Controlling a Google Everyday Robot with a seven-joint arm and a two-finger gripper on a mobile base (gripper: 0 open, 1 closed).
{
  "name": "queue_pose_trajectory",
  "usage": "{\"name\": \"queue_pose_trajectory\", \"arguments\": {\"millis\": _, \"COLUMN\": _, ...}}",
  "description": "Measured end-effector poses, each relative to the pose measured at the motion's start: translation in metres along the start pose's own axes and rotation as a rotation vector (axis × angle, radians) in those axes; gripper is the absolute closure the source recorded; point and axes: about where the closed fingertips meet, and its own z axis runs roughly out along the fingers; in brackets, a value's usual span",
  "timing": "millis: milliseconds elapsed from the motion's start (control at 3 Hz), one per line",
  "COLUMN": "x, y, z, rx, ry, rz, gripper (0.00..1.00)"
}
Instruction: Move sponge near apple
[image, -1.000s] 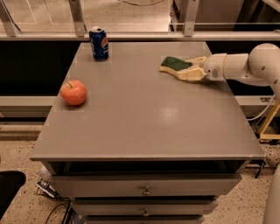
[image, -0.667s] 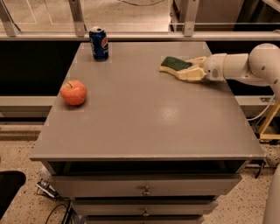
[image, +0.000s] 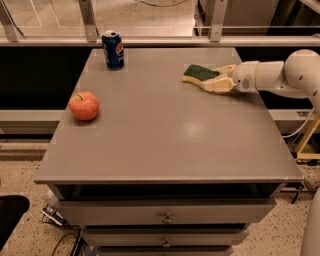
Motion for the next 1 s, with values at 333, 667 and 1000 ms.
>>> {"name": "queue_pose_trajectory", "arguments": {"millis": 333, "x": 0.0, "y": 0.0, "z": 0.0, "rx": 0.0, "ry": 0.0, "rz": 0.0, "gripper": 1.0}}
{"name": "queue_pose_trajectory", "arguments": {"millis": 667, "x": -0.016, "y": 0.004, "z": -0.001, "rx": 0.016, "ry": -0.012, "rz": -0.03, "gripper": 1.0}}
{"name": "queue_pose_trajectory", "arguments": {"millis": 1000, "x": -0.042, "y": 0.012, "z": -0.014, "rx": 0.042, "ry": -0.029, "rz": -0.078, "gripper": 1.0}}
